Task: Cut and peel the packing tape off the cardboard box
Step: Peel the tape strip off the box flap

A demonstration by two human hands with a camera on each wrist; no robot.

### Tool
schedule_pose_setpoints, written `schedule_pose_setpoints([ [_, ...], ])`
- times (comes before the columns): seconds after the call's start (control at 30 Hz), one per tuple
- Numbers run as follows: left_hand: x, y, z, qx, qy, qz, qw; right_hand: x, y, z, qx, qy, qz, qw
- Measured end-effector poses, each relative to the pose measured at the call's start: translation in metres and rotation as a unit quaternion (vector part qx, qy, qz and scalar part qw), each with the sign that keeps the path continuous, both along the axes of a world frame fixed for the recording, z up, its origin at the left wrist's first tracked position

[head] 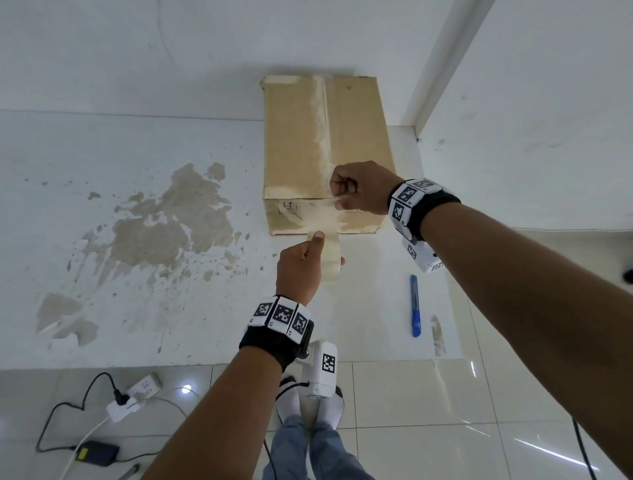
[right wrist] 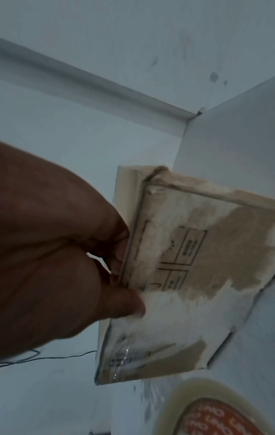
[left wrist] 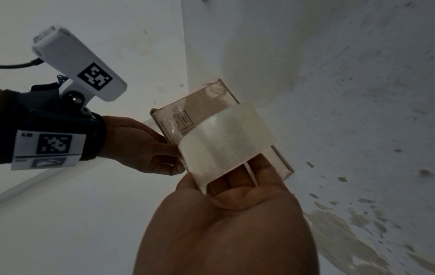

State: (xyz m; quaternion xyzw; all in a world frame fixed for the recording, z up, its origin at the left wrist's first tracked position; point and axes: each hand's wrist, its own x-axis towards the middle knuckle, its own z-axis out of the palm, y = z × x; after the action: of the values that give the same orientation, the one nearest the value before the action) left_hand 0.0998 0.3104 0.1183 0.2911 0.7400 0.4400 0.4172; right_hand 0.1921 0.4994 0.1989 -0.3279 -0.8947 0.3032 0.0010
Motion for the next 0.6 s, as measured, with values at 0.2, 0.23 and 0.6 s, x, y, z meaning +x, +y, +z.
schedule_pose_setpoints([
  [0.2,-0.001,-0.001,-0.009,-0.008,0.006,0.000,1.000,-0.007,-0.005,-0.007,-0.028,0.034,-0.064,0.997],
  [0.23,-0.001,0.000,-0.008,-0.004,0.011,0.000,1.000,-0.008,-0.008,-0.009,-0.025,0.048,-0.081,0.995],
  [0.6,-0.004,0.007,-0.018,-0.012,0.036,-0.002,0.999,0.001,-0.005,-0.006,-0.053,0.052,-0.062,0.995],
])
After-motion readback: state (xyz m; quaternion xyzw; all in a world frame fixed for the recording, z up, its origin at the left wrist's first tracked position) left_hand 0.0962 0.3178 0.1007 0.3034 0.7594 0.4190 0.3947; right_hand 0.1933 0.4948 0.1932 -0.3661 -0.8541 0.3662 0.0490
